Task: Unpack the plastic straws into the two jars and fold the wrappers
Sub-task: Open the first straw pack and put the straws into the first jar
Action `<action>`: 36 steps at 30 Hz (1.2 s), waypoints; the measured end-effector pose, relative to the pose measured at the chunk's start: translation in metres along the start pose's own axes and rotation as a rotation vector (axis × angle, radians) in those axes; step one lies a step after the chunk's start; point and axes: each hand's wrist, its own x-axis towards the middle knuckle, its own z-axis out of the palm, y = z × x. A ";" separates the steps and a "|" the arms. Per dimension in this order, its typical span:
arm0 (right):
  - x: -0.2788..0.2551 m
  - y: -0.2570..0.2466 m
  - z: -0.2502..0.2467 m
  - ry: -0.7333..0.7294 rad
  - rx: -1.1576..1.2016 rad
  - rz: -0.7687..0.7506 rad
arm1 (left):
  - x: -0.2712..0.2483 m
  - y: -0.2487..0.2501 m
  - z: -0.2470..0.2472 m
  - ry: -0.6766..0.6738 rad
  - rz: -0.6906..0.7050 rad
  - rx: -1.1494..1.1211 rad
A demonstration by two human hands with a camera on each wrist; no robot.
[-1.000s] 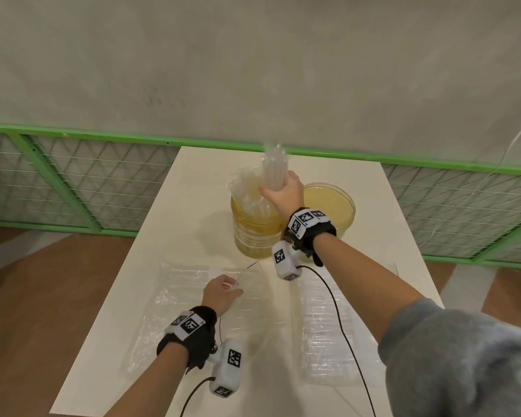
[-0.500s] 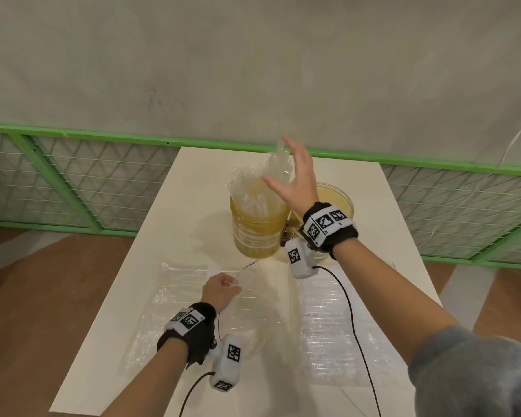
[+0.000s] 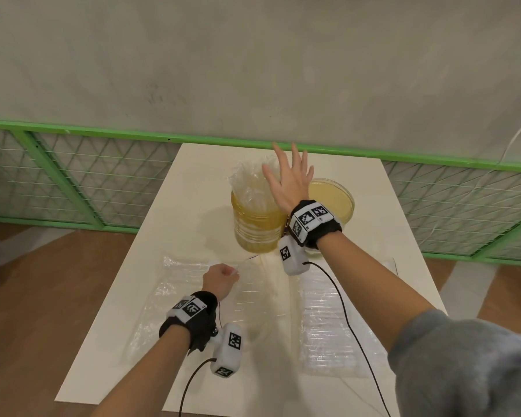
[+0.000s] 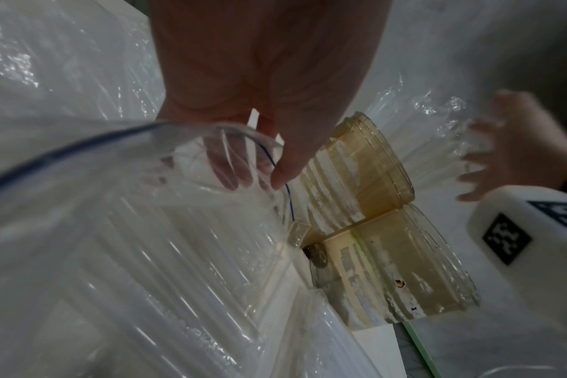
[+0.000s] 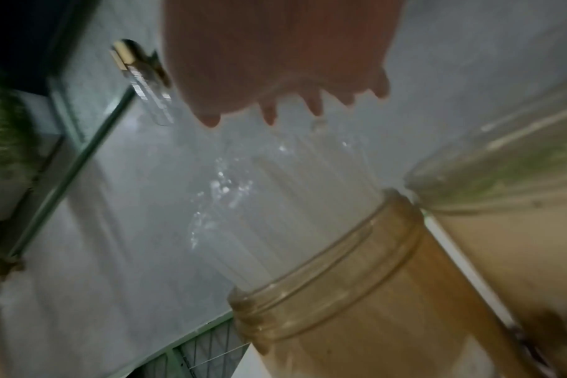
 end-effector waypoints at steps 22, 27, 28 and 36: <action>-0.226 0.029 0.072 -0.666 0.290 0.401 | -0.016 0.014 0.004 -0.030 0.013 0.222; -0.225 0.029 0.088 -0.758 -0.015 0.458 | -0.021 0.010 0.006 -0.011 0.042 0.450; -0.223 0.030 0.091 -0.747 -0.023 0.483 | -0.021 0.008 0.004 -0.002 0.042 0.516; -0.215 0.032 0.105 -0.536 0.291 0.772 | -0.020 -0.006 -0.003 -0.088 0.066 0.444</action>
